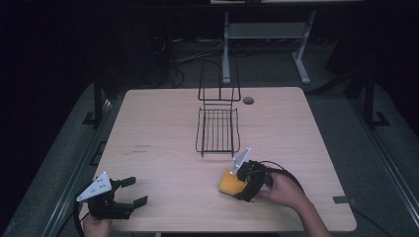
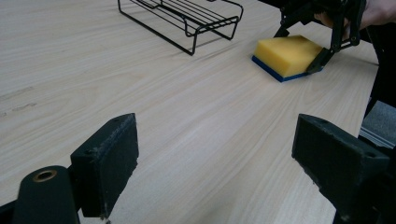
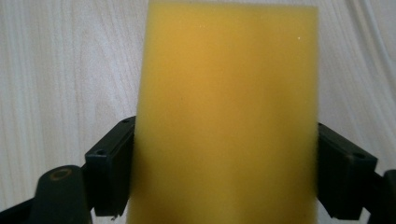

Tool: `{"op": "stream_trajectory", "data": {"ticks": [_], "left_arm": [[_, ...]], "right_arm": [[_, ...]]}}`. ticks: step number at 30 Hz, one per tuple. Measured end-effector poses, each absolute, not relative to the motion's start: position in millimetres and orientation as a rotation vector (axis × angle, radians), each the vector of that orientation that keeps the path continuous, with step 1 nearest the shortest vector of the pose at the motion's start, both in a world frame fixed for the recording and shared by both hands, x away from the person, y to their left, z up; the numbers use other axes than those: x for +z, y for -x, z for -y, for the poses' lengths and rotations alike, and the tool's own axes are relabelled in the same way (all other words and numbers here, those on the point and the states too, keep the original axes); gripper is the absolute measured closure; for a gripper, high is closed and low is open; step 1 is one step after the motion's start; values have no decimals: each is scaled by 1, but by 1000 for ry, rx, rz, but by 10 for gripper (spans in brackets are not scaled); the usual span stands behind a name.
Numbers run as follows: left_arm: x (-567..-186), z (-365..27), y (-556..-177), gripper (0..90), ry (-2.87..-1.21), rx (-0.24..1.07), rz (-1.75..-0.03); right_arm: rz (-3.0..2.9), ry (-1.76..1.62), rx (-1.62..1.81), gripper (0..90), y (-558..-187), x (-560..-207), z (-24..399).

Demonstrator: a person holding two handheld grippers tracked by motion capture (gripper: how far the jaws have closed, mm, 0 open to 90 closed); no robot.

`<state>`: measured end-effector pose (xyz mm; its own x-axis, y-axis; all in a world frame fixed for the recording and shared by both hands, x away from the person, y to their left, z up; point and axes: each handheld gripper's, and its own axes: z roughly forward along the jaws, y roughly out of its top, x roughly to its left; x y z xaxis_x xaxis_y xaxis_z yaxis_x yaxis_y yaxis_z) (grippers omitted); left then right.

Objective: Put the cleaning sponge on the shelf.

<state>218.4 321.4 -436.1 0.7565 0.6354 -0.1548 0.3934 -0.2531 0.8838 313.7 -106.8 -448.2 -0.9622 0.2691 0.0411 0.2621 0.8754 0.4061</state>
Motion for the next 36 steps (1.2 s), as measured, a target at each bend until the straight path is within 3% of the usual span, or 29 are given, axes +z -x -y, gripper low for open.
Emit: {"op": "stream_trajectory", "data": {"ticks": [36], "left_arm": [[-436,-324,-218,140,-1873,283,-795]], "right_arm": [[-3062,-326,727,216,-338,-411,107]]}}
